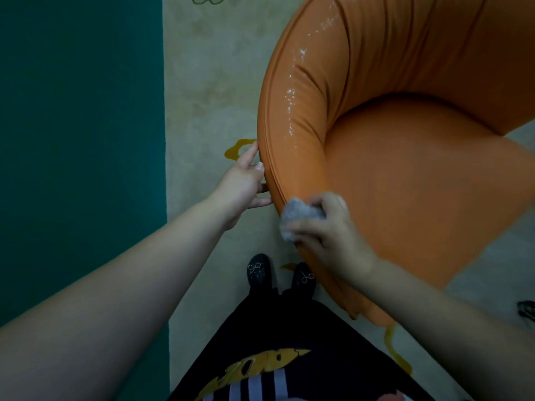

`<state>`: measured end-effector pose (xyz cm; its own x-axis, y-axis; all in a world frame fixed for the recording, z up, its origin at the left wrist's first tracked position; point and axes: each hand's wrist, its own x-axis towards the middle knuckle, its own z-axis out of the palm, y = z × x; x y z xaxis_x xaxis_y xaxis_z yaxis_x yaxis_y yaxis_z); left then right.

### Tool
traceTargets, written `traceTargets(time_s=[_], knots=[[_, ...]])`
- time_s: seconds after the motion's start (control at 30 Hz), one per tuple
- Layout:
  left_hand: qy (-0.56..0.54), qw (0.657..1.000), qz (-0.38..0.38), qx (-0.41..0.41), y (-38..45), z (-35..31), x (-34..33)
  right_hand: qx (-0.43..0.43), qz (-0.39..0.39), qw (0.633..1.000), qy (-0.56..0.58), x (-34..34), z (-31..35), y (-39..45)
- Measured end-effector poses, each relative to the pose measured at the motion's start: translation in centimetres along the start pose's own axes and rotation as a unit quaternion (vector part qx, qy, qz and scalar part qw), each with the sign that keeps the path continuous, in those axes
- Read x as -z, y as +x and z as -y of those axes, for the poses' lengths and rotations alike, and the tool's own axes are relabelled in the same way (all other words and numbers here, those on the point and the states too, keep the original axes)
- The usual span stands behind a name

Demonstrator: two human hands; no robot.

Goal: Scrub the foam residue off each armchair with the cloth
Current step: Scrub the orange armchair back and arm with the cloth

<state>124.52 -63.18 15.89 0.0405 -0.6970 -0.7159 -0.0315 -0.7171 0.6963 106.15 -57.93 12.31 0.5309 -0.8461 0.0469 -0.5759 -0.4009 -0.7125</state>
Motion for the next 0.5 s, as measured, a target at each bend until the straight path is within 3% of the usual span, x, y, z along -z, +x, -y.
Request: traceTargets(time_s=[0.1, 0.2, 0.33, 0.5], knots=[[-0.003, 1.000, -0.006, -0.005, 0.2, 0.1, 0.0, -0.057, -0.075, 0.995, 0.033, -0.7, -0.6, 3.8], [0.014, 1.000, -0.005, -0.009, 0.2, 0.0, 0.0, -0.102, -0.136, 0.983, 0.072, -1.2, -1.2, 2.0], [0.016, 0.999, -0.015, -0.026, 0.5, -0.6, 0.1, -0.116, -0.153, 0.975, 0.113, -1.5, -1.5, -1.2], [0.028, 0.998, -0.020, -0.046, 1.4, -1.5, -0.3, -0.154, -0.193, 0.960, 0.130, -1.0, -2.1, 7.1]])
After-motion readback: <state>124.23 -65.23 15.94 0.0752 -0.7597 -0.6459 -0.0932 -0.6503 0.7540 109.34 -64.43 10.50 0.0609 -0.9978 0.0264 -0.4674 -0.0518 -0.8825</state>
